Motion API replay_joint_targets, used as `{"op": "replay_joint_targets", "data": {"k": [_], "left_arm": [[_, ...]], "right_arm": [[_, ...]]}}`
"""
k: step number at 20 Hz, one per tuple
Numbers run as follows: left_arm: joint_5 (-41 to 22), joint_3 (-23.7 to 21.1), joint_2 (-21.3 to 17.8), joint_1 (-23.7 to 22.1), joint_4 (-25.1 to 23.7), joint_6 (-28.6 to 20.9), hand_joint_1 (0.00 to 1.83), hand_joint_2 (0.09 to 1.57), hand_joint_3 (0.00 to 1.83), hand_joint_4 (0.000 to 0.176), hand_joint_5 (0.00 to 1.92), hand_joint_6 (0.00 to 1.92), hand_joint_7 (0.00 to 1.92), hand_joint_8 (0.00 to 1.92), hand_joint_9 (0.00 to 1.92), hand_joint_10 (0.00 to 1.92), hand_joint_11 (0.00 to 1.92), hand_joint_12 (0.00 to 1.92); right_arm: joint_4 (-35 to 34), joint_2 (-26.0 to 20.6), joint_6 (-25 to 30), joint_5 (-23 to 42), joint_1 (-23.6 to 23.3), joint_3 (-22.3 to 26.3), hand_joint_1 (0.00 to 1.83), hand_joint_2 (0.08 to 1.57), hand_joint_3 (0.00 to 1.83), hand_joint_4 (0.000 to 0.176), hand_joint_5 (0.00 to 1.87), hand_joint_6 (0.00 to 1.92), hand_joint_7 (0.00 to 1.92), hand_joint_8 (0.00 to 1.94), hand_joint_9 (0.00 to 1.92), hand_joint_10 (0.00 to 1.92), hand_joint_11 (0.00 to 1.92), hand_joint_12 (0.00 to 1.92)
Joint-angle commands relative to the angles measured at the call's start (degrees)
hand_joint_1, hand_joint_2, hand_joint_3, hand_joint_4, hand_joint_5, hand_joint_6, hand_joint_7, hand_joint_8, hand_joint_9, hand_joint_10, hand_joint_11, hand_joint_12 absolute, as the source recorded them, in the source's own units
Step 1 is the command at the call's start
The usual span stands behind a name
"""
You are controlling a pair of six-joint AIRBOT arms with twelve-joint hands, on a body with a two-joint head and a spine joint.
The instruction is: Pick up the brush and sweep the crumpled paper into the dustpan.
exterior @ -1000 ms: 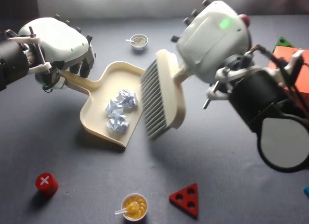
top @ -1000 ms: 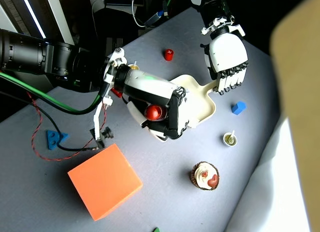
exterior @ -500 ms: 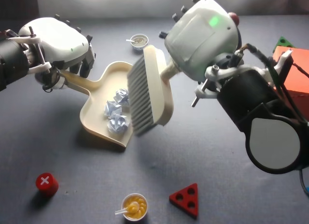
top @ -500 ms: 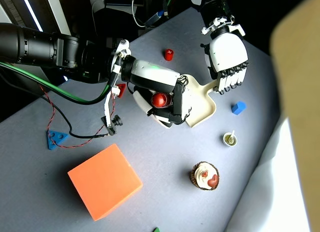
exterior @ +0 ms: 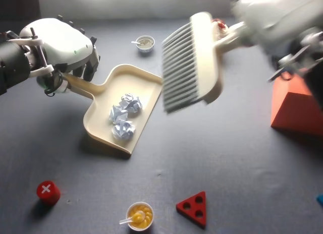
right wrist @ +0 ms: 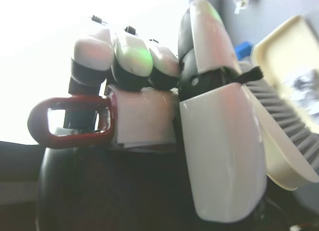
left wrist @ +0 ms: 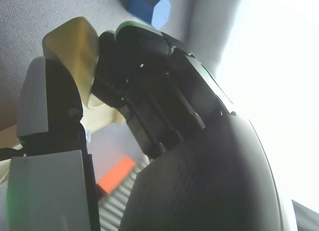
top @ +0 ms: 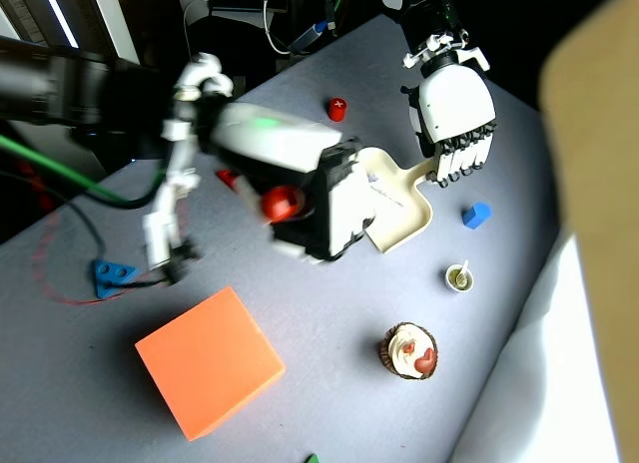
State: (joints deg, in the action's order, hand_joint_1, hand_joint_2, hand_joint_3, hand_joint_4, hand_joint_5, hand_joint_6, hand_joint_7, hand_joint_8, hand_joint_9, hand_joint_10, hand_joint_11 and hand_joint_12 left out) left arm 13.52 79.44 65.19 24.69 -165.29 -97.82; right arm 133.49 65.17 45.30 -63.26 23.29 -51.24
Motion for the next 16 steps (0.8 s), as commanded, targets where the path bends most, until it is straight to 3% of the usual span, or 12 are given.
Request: {"op": "replay_joint_targets", "data": {"k": [1, 6, 12, 16], "left_arm": [[6.40, 0.10, -0.35, -0.69, -1.47, 0.31, 1.49, 1.07, 0.00, 0.000, 0.97, 0.90, 1.11, 0.55, 1.06, 0.86, 0.87, 1.50], [6.42, 0.23, -0.57, -0.88, -1.49, 0.60, 1.49, 1.07, 0.00, 0.000, 0.99, 0.88, 1.09, 0.59, 1.06, 0.87, 0.85, 1.52], [6.40, 0.71, -0.85, -1.49, -1.49, 0.52, 1.49, 1.06, 0.00, 0.000, 1.01, 0.85, 1.13, 0.52, 1.06, 0.86, 0.84, 1.51], [6.31, 1.41, -0.93, -1.63, -1.45, 0.43, 1.49, 1.06, 0.00, 0.000, 1.02, 0.84, 1.15, 0.45, 1.07, 0.86, 0.86, 1.50]], "right_arm": [[4.28, -0.36, 0.73, -4.73, -0.78, 1.00, 1.54, 1.16, 0.00, 0.015, 1.15, 1.92, 1.32, 1.94, 1.34, 1.92, 1.33, 1.92], [4.14, -1.99, 0.77, -7.95, 3.19, 3.37, 1.53, 1.16, 0.00, 0.014, 1.16, 1.92, 1.32, 1.94, 1.34, 1.92, 1.34, 1.92], [4.16, -2.16, 0.78, -10.33, 4.36, 4.26, 1.51, 1.17, 0.00, 0.000, 1.14, 1.92, 1.31, 1.94, 1.33, 1.92, 1.29, 1.92], [6.18, -1.69, 0.78, -11.55, 5.90, 4.44, 1.52, 1.17, 0.00, 0.000, 1.14, 1.92, 1.29, 1.94, 1.32, 1.92, 1.28, 1.92]]}}
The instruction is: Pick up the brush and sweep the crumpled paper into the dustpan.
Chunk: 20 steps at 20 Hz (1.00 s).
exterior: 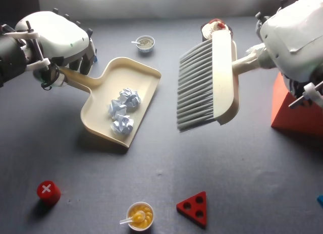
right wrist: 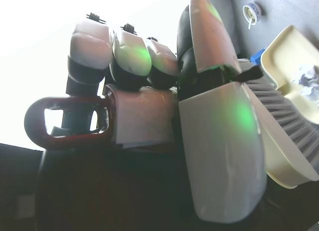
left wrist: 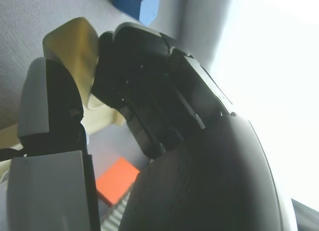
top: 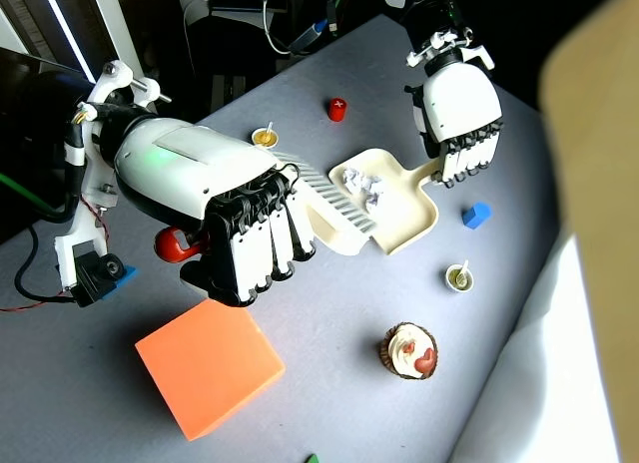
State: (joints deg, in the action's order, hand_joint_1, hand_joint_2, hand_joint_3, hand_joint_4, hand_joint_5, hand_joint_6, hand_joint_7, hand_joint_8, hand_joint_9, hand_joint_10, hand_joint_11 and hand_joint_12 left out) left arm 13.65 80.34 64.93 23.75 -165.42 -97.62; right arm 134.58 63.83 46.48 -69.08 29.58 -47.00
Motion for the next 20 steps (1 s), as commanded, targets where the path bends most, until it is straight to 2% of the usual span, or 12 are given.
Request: {"op": "replay_joint_targets", "data": {"k": [1, 6, 10, 11, 12, 13, 14, 15, 16, 17, 18, 20], "left_arm": [[6.14, 0.69, -0.66, -0.67, -1.32, 0.22, 1.49, 1.06, 0.00, 0.000, 1.02, 0.85, 1.15, 0.44, 1.07, 0.86, 0.86, 1.50], [6.06, 1.71, -0.53, -0.18, -1.32, 0.02, 1.49, 1.08, 0.00, 0.000, 0.97, 0.93, 1.07, 0.59, 1.03, 0.92, 0.85, 1.53], [6.07, 1.74, -0.54, 0.85, -1.32, -0.64, 1.48, 1.12, 0.00, 0.000, 0.88, 1.09, 0.92, 0.83, 0.95, 1.03, 0.79, 1.60], [6.07, 1.72, -0.55, 0.94, -1.32, -0.64, 1.39, 1.13, 0.00, 0.000, 0.91, 1.13, 0.90, 0.90, 0.92, 1.18, 0.75, 1.02], [6.07, 1.73, -0.55, 1.02, -1.31, -0.69, 1.37, 1.14, 0.00, 0.000, 0.91, 1.14, 0.88, 0.93, 0.88, 1.25, 0.79, 0.72], [6.01, 1.73, -0.55, 1.10, -1.31, -0.69, 1.28, 1.12, 0.00, 0.000, 1.03, 1.04, 0.92, 0.92, 0.89, 0.53, 0.81, 0.58], [6.01, 1.72, -0.55, 1.15, -1.31, -0.70, 1.26, 1.11, 0.00, 0.000, 1.05, 1.02, 0.92, 0.92, 0.95, 0.19, 0.82, 0.47], [6.01, 1.66, -0.55, 1.25, -1.31, -0.70, 1.18, 1.11, 0.00, 0.000, 0.99, 0.98, 0.85, 0.36, 0.93, 0.06, 0.79, 0.38], [6.02, 1.64, -0.55, 1.33, -1.31, -0.78, 1.17, 1.11, 0.00, 0.000, 0.97, 0.99, 0.87, 0.12, 0.92, 0.02, 0.79, 0.33], [6.02, 1.63, -0.55, 1.34, -1.32, -0.79, 1.16, 1.03, 0.00, 0.000, 0.76, 0.37, 0.80, 0.03, 0.86, 0.00, 0.75, 0.29], [6.03, 1.62, -0.57, 1.34, -1.35, -0.75, 1.13, 0.99, 0.00, 0.000, 0.73, 0.12, 0.74, 0.01, 0.80, 0.00, 0.72, 0.27], [6.04, 1.63, -0.57, 1.34, -1.36, -0.69, 1.02, 0.96, 0.00, 0.000, 0.63, 0.01, 0.65, 0.00, 0.69, 0.00, 0.64, 0.23]], "right_arm": [[5.13, -0.36, -0.40, -5.74, -0.24, 0.26, 1.53, 1.16, 0.00, 0.000, 1.14, 1.92, 1.29, 1.94, 1.32, 1.92, 1.28, 1.92], [6.53, -0.14, -0.40, -5.73, 0.60, -0.64, 1.52, 1.16, 0.00, 0.000, 1.15, 1.92, 1.32, 1.94, 1.35, 1.92, 1.32, 1.92], [6.78, 0.09, -0.41, -5.71, 0.66, -1.59, 1.52, 1.17, 0.00, 0.000, 1.14, 1.92, 1.32, 1.94, 1.34, 1.92, 1.32, 1.92], [6.78, 0.17, -0.41, -5.71, 0.74, -1.76, 1.54, 1.17, 0.00, 0.000, 1.15, 1.92, 1.31, 1.94, 1.35, 1.92, 1.32, 1.92], [6.78, 0.25, -0.41, -5.71, 0.82, -1.93, 1.52, 1.17, 0.00, 0.000, 1.16, 1.92, 1.32, 1.94, 1.35, 1.92, 1.31, 1.92], [6.78, 0.30, -0.41, -5.71, 0.92, -2.02, 1.53, 1.17, 0.00, 0.000, 1.15, 1.92, 1.32, 1.94, 1.34, 1.92, 1.31, 1.92], [6.78, 0.32, -0.41, -5.71, 0.97, -2.05, 1.52, 1.17, 0.00, 0.000, 1.15, 1.92, 1.32, 1.94, 1.34, 1.92, 1.31, 1.92], [6.78, 0.32, -0.41, -5.71, 0.98, -2.08, 1.52, 1.17, 0.00, 0.000, 1.14, 1.92, 1.32, 1.94, 1.34, 1.92, 1.30, 1.92], [6.78, 0.32, -0.41, -5.70, 0.98, -2.12, 1.53, 1.17, 0.00, 0.000, 1.14, 1.92, 1.31, 1.94, 1.34, 1.92, 1.30, 1.92], [6.78, 0.32, -0.43, -5.70, 0.98, -2.16, 1.52, 1.18, 0.00, 0.000, 1.13, 1.92, 1.32, 1.94, 1.35, 1.92, 1.31, 1.92], [6.78, 0.32, -0.44, -5.70, 0.97, -2.21, 1.51, 1.18, 0.00, 0.000, 1.13, 1.92, 1.32, 1.94, 1.35, 1.92, 1.29, 1.92], [7.06, 0.32, -0.45, -5.70, 0.97, -2.27, 1.50, 1.18, 0.00, 0.000, 1.11, 1.92, 1.29, 1.94, 1.31, 1.92, 1.29, 1.92]]}}
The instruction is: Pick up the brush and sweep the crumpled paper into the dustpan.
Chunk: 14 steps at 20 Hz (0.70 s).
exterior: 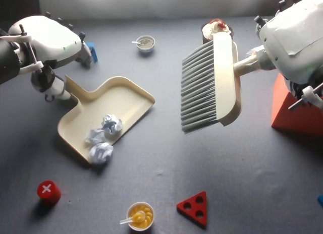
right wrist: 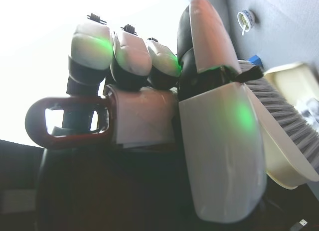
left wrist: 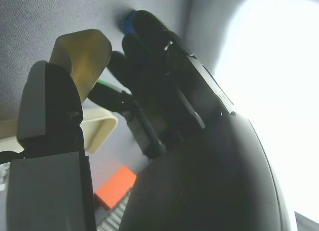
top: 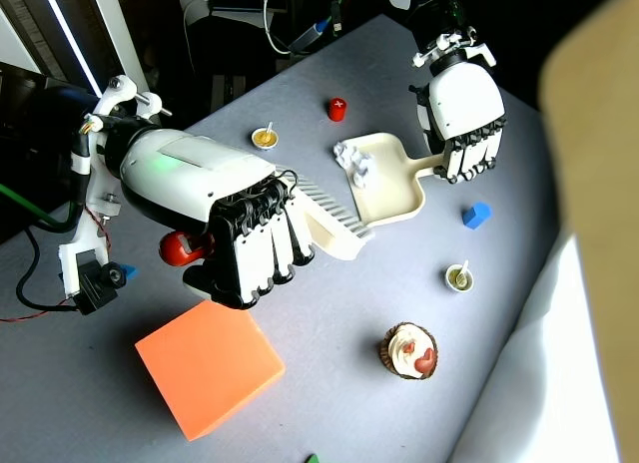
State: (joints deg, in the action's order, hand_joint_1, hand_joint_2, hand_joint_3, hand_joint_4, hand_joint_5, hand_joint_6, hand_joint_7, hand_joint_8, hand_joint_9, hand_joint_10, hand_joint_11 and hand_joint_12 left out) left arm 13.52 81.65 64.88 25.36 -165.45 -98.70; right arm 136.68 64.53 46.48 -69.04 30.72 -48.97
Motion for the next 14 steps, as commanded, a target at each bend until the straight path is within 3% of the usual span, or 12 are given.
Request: {"op": "replay_joint_targets", "data": {"k": [1, 3, 9, 11, 12, 13, 14], "left_arm": [[6.19, 0.32, -0.52, -0.28, -1.34, 0.40, 1.00, 0.94, 0.00, 0.000, 0.60, 0.00, 0.60, 0.00, 0.64, 0.00, 0.61, 0.21], [6.19, 0.27, -0.52, -0.28, -1.35, 0.46, 0.94, 0.92, 0.00, 0.000, 0.50, 0.00, 0.50, 0.00, 0.54, 0.00, 0.52, 0.17], [6.27, -0.26, -0.50, -0.29, -1.35, 0.52, 0.90, 0.91, 0.00, 0.000, 0.47, 0.00, 0.47, 0.00, 0.49, 0.00, 0.48, 0.11], [6.27, -0.29, -0.47, -0.28, -1.35, 0.55, 0.89, 0.92, 0.01, 0.000, 0.47, 0.00, 0.47, 0.00, 0.49, 0.00, 0.49, 0.11], [6.27, -0.29, -0.44, -0.27, -1.35, 0.56, 0.91, 0.93, 0.01, 0.000, 0.51, 0.01, 0.50, 0.01, 0.51, 0.01, 0.53, 0.12], [6.27, -0.33, -0.44, -0.26, -1.35, 0.55, 0.90, 0.93, 0.01, 0.000, 0.52, 0.01, 0.50, 0.01, 0.51, 0.01, 0.53, 0.11], [6.27, -0.35, -0.42, -0.26, -1.35, 0.50, 0.90, 0.94, 0.00, 0.000, 0.53, 0.00, 0.51, 0.00, 0.52, 0.00, 0.53, 0.10]], "right_arm": [[4.96, -0.36, -0.45, -5.75, -0.16, -0.32, 1.50, 1.18, 0.00, 0.000, 1.12, 1.92, 1.31, 1.94, 1.33, 1.92, 1.30, 1.92], [5.02, -0.30, -0.45, -5.75, -0.16, -0.38, 1.52, 1.17, 0.00, 0.000, 1.15, 1.92, 1.32, 1.94, 1.35, 1.92, 1.31, 1.92], [5.01, 0.09, -0.39, -5.12, -0.13, -0.30, 1.53, 1.17, 0.00, 0.000, 1.14, 1.92, 1.31, 1.94, 1.33, 1.92, 1.32, 1.92], [3.27, 0.11, 3.11, -4.68, -0.13, -0.67, 1.52, 1.17, 0.00, 0.000, 1.13, 1.92, 1.31, 1.94, 1.34, 1.92, 1.32, 1.92], [2.19, 0.11, 5.02, -4.00, -0.15, -1.00, 1.53, 1.18, 0.00, 0.000, 1.05, 1.92, 1.17, 1.94, 1.20, 1.92, 1.19, 1.92], [0.76, 0.21, 6.33, -3.25, -0.57, -1.41, 1.42, 1.19, 0.00, 0.000, 0.86, 1.92, 0.89, 1.94, 0.91, 1.92, 0.87, 1.92], [-0.23, 0.72, 6.70, -2.92, -0.82, -1.86, 1.30, 1.19, 0.00, 0.020, 0.63, 1.92, 0.63, 1.94, 0.64, 1.92, 0.64, 1.92]]}}
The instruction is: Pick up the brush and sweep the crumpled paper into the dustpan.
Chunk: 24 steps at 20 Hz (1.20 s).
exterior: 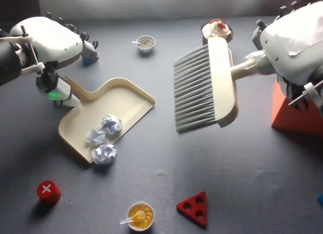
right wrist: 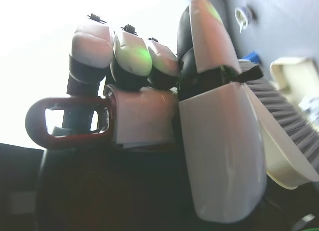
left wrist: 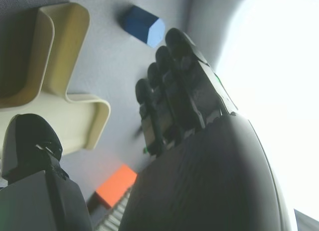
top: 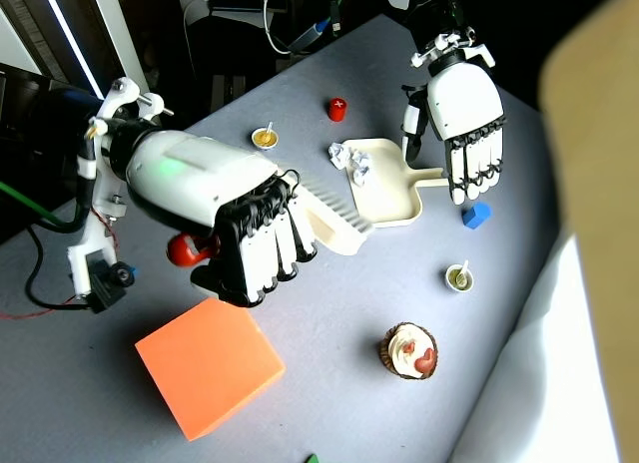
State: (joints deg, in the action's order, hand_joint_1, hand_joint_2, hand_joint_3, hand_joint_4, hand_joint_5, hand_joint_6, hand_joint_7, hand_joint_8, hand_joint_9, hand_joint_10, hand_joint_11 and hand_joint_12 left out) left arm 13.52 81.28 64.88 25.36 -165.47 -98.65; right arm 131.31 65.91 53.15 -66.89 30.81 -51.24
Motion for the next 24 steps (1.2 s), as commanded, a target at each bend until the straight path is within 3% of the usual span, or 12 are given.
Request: {"op": "replay_joint_targets", "data": {"k": [1, 3, 5, 6, 7, 9, 10, 12, 13, 14, 15, 24], "left_arm": [[6.27, -0.02, -0.42, -0.26, -1.33, 0.46, 0.92, 0.93, 0.00, 0.000, 0.53, 0.00, 0.51, 0.00, 0.52, 0.00, 0.54, 0.10], [6.28, -0.05, -0.38, -0.21, -1.33, 0.50, 0.90, 0.95, 0.01, 0.000, 0.52, 0.00, 0.51, 0.00, 0.53, 0.00, 0.53, 0.09], [6.32, -0.20, -0.42, 0.06, -1.33, 0.29, 0.90, 0.96, 0.01, 0.000, 0.52, 0.00, 0.51, 0.00, 0.52, 0.00, 0.52, 0.08], [6.36, -0.30, -0.44, 0.14, -1.33, 0.16, 0.93, 0.95, 0.00, 0.000, 0.53, 0.00, 0.52, 0.01, 0.54, 0.01, 0.53, 0.09], [6.36, -0.39, -0.45, 0.14, -1.33, 0.12, 0.93, 0.95, 0.00, 0.000, 0.53, 0.00, 0.52, 0.00, 0.53, 0.00, 0.53, 0.08], [6.40, -0.61, -0.47, 0.14, -1.33, 0.11, 0.94, 0.95, 0.00, 0.000, 0.54, 0.01, 0.53, 0.01, 0.54, 0.01, 0.54, 0.08], [6.40, -0.87, -0.54, 0.14, -1.33, 0.12, 0.93, 0.95, 0.00, 0.000, 0.55, 0.01, 0.54, 0.01, 0.55, 0.01, 0.55, 0.09], [6.37, -1.15, -0.56, 0.22, -1.29, 0.01, 0.92, 0.94, 0.00, 0.000, 0.56, 0.01, 0.54, 0.01, 0.54, 0.01, 0.55, 0.08], [6.36, -1.34, -0.57, 0.36, -1.28, -0.38, 0.93, 0.94, 0.00, 0.000, 0.56, 0.01, 0.55, 0.01, 0.55, 0.01, 0.56, 0.09], [6.36, -1.49, -0.63, 0.46, -1.27, -0.57, 0.94, 0.93, 0.00, 0.000, 0.56, 0.01, 0.55, 0.01, 0.56, 0.01, 0.56, 0.09], [6.31, -1.75, -0.73, 0.60, -0.66, -0.60, 0.93, 0.94, 0.00, 0.000, 0.56, 0.01, 0.55, 0.01, 0.55, 0.01, 0.56, 0.08], [6.46, -2.49, -1.32, 1.88, -0.04, -0.97, 0.92, 0.95, 0.00, 0.000, 0.56, 0.00, 0.54, 0.01, 0.55, 0.01, 0.56, 0.08]], "right_arm": [[5.10, 0.23, 0.04, -4.89, -0.94, -0.36, 1.05, 1.33, 0.12, 0.000, 0.60, 1.68, 0.42, 1.86, 0.29, 1.92, 0.31, 1.92], [5.78, 1.57, 0.04, -4.88, -0.94, -1.39, 1.02, 1.39, 0.02, 0.002, 0.55, 1.63, 0.44, 1.84, 0.22, 1.86, 0.13, 1.92], [6.23, 2.66, 0.04, -4.81, -0.93, -2.18, 1.06, 1.34, 0.00, 0.000, 0.48, 0.61, 0.42, 0.87, 0.33, 1.20, 0.13, 1.60], [6.63, 3.44, 0.03, -4.70, -0.79, -2.75, 0.96, 1.44, 0.00, 0.000, 0.44, 0.22, 0.47, 0.35, 0.41, 0.63, 0.10, 1.24], [6.82, 4.03, 0.03, -4.56, -0.53, -3.22, 0.88, 1.48, 0.00, 0.000, 0.26, 0.05, 0.31, 0.09, 0.28, 0.22, 0.02, 0.69], [6.90, 4.92, 0.03, -4.17, -0.15, -3.77, 0.85, 1.49, 0.00, 0.000, 0.04, 0.00, 0.05, 0.00, 0.04, 0.01, 0.00, 0.08], [7.10, 5.15, 0.03, -4.11, 0.13, -3.81, 0.84, 1.49, 0.00, 0.004, 0.01, 0.00, 0.01, 0.00, 0.01, 0.00, 0.00, 0.01], [8.02, 5.17, 0.03, -4.05, 0.53, -3.68, 0.86, 1.44, 0.00, 0.065, 0.00, 0.00, 0.00, 0.00, 0.00, 0.00, 0.00, 0.00], [8.49, 5.16, 0.03, -4.05, 0.65, -3.62, 0.91, 1.41, 0.00, 0.122, 0.00, 0.00, 0.00, 0.00, 0.00, 0.00, 0.00, 0.00], [8.56, 5.14, 0.03, -4.05, 0.67, -3.62, 0.92, 1.40, 0.00, 0.158, 0.00, 0.00, 0.00, 0.00, 0.00, 0.00, 0.00, 0.00], [8.64, 4.97, 0.03, -4.06, 0.67, -3.61, 1.00, 1.39, 0.00, 0.172, 0.00, 0.00, 0.00, 0.00, 0.00, 0.00, 0.00, 0.00], [8.18, 3.77, -0.79, -3.36, 2.37, -1.23, 1.10, 1.21, 0.00, 0.170, 0.00, 0.00, 0.00, 0.00, 0.00, 0.00, 0.00, 0.00]]}}
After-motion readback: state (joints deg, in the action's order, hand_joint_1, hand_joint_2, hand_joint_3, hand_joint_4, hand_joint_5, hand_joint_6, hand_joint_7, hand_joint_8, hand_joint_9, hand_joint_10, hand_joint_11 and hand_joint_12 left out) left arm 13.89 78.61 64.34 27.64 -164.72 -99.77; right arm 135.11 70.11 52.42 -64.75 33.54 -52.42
